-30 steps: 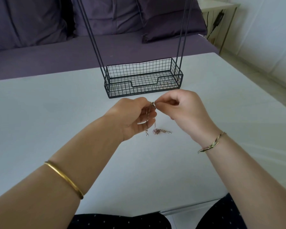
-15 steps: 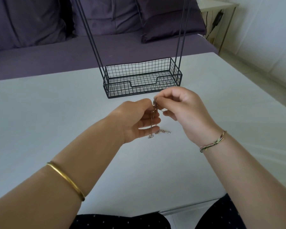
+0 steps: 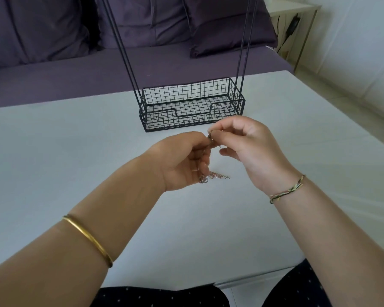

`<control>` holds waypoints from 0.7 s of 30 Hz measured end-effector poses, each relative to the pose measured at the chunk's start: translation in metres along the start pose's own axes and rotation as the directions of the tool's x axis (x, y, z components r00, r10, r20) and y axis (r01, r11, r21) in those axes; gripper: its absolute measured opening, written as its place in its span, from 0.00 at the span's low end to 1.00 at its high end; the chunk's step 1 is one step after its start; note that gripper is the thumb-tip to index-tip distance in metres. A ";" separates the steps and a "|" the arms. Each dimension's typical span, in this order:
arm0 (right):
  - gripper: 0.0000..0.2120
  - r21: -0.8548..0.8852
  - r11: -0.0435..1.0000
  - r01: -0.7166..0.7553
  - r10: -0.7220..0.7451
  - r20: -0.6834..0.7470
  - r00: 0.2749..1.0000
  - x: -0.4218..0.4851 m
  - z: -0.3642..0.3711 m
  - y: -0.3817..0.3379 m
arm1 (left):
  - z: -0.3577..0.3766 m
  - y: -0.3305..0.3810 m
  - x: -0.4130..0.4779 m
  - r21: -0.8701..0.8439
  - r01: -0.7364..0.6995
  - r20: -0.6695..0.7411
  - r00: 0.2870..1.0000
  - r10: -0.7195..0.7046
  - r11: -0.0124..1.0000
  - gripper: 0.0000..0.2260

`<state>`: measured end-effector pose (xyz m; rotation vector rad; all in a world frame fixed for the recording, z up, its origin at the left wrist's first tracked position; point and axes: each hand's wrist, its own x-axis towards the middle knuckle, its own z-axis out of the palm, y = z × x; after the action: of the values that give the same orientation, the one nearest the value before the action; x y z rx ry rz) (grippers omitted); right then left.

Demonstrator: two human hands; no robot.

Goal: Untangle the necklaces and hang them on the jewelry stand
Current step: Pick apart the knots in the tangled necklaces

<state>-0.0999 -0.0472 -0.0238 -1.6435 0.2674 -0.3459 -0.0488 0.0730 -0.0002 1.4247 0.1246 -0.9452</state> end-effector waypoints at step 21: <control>0.07 0.352 0.905 -0.241 0.225 0.088 0.971 0.001 -0.002 -0.005 | 0.000 0.001 -0.001 -0.132 -0.043 -0.054 0.998 0.036 0.990 0.05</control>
<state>-0.0993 -0.0488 -0.0188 -1.2391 0.3415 -0.1623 -0.0492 0.0731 0.0010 1.3242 0.1938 -0.8523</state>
